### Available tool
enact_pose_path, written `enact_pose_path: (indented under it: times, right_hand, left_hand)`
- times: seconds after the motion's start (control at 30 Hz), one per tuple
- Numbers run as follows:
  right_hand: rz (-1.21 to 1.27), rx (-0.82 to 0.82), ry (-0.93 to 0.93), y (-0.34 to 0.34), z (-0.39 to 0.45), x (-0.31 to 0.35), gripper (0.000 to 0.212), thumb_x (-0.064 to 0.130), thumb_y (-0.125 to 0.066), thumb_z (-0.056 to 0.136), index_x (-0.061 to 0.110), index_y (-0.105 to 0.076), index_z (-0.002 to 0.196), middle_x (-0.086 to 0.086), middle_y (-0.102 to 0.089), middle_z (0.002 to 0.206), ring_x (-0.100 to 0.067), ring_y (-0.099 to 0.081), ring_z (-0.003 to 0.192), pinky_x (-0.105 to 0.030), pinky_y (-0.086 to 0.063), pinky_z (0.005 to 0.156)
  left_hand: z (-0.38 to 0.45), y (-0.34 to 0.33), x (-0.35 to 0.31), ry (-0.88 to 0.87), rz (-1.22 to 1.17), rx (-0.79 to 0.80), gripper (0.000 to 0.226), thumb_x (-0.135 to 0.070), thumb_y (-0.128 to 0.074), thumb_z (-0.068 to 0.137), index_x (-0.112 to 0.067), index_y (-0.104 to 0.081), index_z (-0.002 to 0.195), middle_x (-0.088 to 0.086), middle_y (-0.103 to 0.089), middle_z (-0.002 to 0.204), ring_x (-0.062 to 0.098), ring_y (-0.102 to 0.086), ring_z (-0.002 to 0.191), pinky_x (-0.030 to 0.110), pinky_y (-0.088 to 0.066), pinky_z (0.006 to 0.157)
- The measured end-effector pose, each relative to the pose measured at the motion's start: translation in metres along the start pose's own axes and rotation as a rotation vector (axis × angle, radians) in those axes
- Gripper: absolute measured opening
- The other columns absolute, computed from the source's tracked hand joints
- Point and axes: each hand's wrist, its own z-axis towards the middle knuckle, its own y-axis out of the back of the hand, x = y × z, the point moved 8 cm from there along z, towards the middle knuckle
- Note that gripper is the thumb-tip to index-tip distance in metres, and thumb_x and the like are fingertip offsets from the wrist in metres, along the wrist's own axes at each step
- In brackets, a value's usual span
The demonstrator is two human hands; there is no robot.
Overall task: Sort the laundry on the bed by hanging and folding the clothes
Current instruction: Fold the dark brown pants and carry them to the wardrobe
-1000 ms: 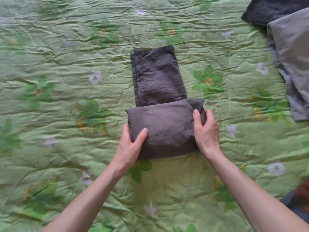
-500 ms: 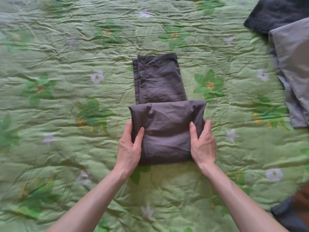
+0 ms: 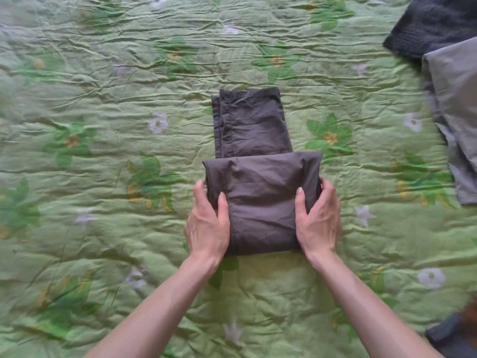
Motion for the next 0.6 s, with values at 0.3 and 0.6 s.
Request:
enact_pose_path:
  times: [0.3, 0.6]
  right_hand:
    - [-0.16, 0.174, 0.517, -0.024, 0.023, 0.041, 0.077, 0.054, -0.041, 0.105, 0.004, -0.025, 0.162, -0.015, -0.023, 0.17, -0.033, -0.015, 0.159, -0.05, -0.02, 0.128]
    - [-0.093, 0.23, 0.368, -0.046, 0.03, 0.013, 0.091, 0.063, -0.037, 0.101, 0.0, -0.015, 0.163, -0.018, -0.015, 0.172, -0.028, -0.013, 0.16, -0.047, -0.02, 0.128]
  left_hand:
    - [-0.004, -0.035, -0.049, -0.544, 0.381, 0.045, 0.072, -0.046, -0.046, 0.103, -0.009, -0.034, 0.162, 0.021, -0.019, 0.172, 0.036, -0.013, 0.161, 0.055, -0.018, 0.128]
    - [0.002, -0.055, -0.038, -0.55, 0.436, 0.059, 0.076, -0.047, -0.049, 0.1, -0.012, -0.029, 0.164, 0.023, -0.012, 0.173, 0.04, -0.007, 0.161, 0.06, -0.011, 0.129]
